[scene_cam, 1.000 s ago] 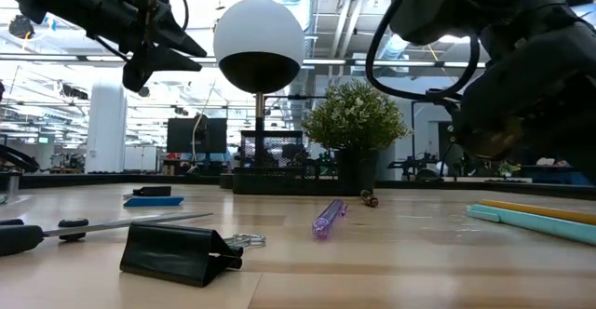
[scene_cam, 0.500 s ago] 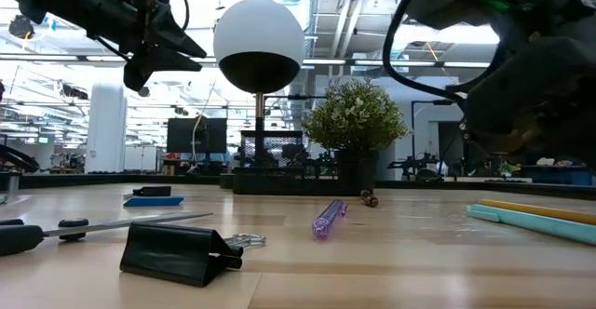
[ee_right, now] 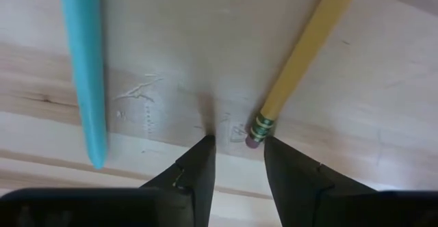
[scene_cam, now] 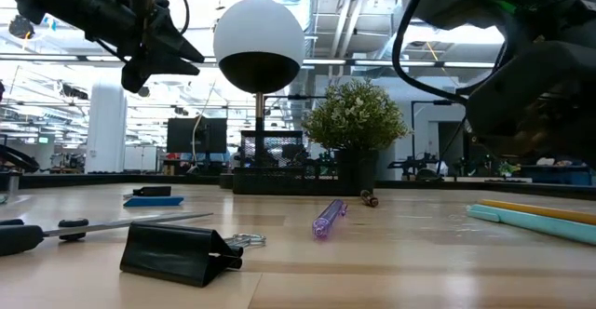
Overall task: Pick and place office supplies into organizer
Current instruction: Put the yellow pencil into the black desk organizer
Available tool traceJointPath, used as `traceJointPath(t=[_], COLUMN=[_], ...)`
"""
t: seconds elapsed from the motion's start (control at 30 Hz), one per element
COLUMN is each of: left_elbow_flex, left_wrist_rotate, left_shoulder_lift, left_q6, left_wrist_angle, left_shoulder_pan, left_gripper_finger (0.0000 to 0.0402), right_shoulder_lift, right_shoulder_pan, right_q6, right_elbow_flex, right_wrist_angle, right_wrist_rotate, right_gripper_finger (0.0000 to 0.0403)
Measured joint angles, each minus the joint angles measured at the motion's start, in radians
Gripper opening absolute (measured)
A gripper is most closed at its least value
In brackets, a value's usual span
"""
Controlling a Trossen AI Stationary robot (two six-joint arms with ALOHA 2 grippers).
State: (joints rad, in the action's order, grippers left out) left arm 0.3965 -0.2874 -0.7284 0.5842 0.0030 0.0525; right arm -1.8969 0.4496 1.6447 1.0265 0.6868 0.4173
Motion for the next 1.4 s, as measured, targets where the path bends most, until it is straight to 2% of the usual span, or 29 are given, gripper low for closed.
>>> traceJointPath(t=[0.23,0.63,1.1,1.4], left_elbow_flex=[0.000,0.000,0.000,0.000], left_wrist_rotate=[-0.049,-0.050,-0.050,-0.050], left_shoulder_lift=[0.000,0.000,0.000,0.000], left_q6=[0.001,0.001,0.001,0.002], left_wrist_angle=[0.002,0.003,0.003,0.003], left_shoulder_pan=[0.000,0.000,0.000,0.000], left_gripper_finger=[0.0112,0.0094,0.0087,0.0087], right_shoulder_lift=[0.001,0.004,0.006,0.041], right_shoulder_pan=[0.010,0.011,0.009,0.019], right_q6=[0.003,0.024,0.024,-0.018], right_elbow_flex=[0.001,0.002,0.004,0.031], right_wrist_angle=[0.009,0.014,0.018,0.013], right_wrist_rotate=[-0.028,-0.090,-0.113,-0.157], right_gripper_finger=[0.0118,0.0114,0.0011,0.0004])
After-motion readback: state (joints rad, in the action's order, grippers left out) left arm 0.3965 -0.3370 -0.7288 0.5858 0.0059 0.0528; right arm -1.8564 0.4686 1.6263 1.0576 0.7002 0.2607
